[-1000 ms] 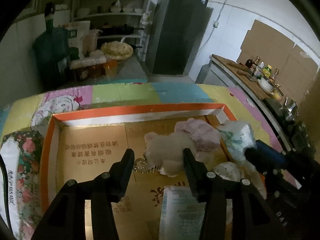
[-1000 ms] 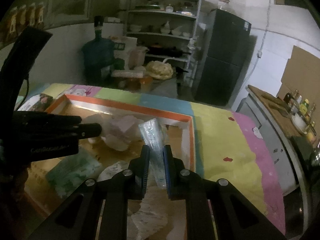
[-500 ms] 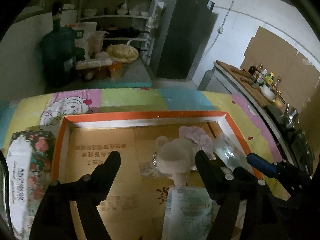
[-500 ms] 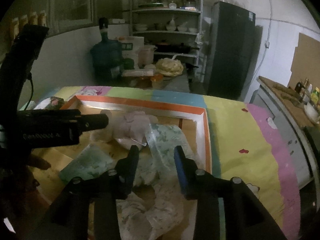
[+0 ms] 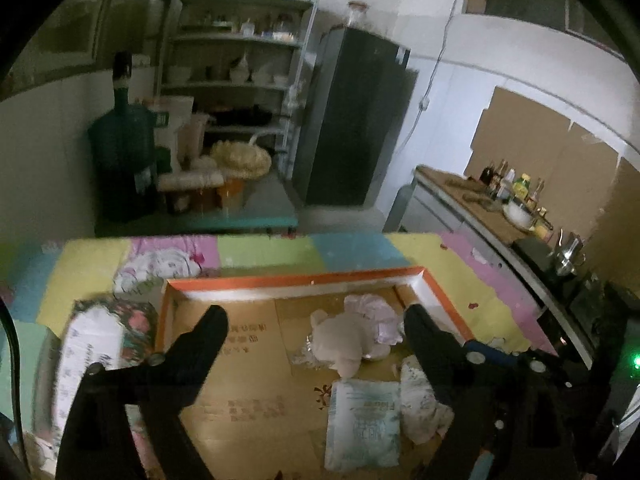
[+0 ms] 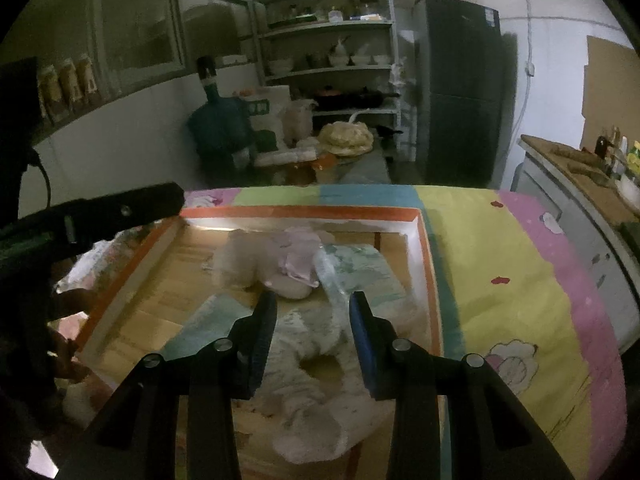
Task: Organize soft objects
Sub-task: 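Move both tools back from the tray over the pile of soft items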
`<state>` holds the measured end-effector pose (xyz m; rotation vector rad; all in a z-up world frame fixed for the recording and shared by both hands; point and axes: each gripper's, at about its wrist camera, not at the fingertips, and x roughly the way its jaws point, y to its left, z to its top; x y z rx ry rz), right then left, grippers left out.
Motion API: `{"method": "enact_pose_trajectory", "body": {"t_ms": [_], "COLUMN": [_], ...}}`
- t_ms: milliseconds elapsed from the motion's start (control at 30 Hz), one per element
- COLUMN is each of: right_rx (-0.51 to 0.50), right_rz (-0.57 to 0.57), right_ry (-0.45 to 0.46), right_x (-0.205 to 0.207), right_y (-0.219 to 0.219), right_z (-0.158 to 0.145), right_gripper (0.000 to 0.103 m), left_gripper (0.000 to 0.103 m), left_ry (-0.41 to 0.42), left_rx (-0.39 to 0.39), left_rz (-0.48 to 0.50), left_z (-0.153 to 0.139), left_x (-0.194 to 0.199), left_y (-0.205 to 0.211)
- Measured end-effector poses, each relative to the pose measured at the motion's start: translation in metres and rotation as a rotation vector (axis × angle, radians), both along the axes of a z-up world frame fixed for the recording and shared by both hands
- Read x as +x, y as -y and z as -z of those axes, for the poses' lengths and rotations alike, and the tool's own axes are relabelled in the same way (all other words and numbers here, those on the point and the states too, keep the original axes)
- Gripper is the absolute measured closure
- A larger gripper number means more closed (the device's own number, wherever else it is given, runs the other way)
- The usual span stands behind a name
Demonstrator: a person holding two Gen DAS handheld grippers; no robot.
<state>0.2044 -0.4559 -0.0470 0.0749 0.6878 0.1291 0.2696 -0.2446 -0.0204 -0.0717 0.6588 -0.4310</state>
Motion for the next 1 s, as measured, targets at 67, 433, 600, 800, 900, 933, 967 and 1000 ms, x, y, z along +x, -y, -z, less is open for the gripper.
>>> {"method": "enact_pose_trajectory", "body": {"t_ms": [67, 433, 600, 800, 900, 933, 967, 1000], "right_rx": [0.013, 0.038, 0.065, 0.074, 0.07, 0.067, 0.064, 0.062], "right_rz": [0.006, 0.064, 0.093, 0.099, 0.09, 0.088, 0.086, 0.083], "right_ry": [0.01, 0.103, 0.142, 0.182, 0.188, 0.191, 0.193, 0.195], "right_x": [-0.004, -0.038, -0.054, -0.07, -0.076, -0.078, -0.079, -0.081], "right_y": [-0.004, -0.033, -0.046, -0.067, -0.078, -0.081, -0.086, -0.089], "right_z": [-0.003, -0.029, -0.037, -0.047, -0.05, -0.051, -0.052, -0.052], "right_gripper": [0.057, 0.044, 0.042, 0.036, 0.036, 0.036, 0.036, 0.036], "left_gripper": [0.012, 0.012, 0.012, 0.012, 0.012, 0.012, 0.012, 0.012], "left_ry": [0.035, 0.127, 0.178, 0.194, 0.188, 0.187, 0.188, 0.188], "left_rx": [-0.004, 0.049, 0.068, 0.069, 0.058, 0.055, 0.053, 0.053], "left_rz": [0.0, -0.049, -0.084, -0.111, -0.123, -0.126, -0.132, -0.137], "left_z": [-0.006, -0.023, -0.03, -0.032, -0.032, -0.031, -0.031, -0.031], "left_x": [-0.006, -0.039, -0.059, -0.075, -0.079, -0.081, -0.083, -0.084], "left_y": [-0.005, -0.035, -0.052, -0.077, -0.091, -0.096, -0.101, -0.105]}}
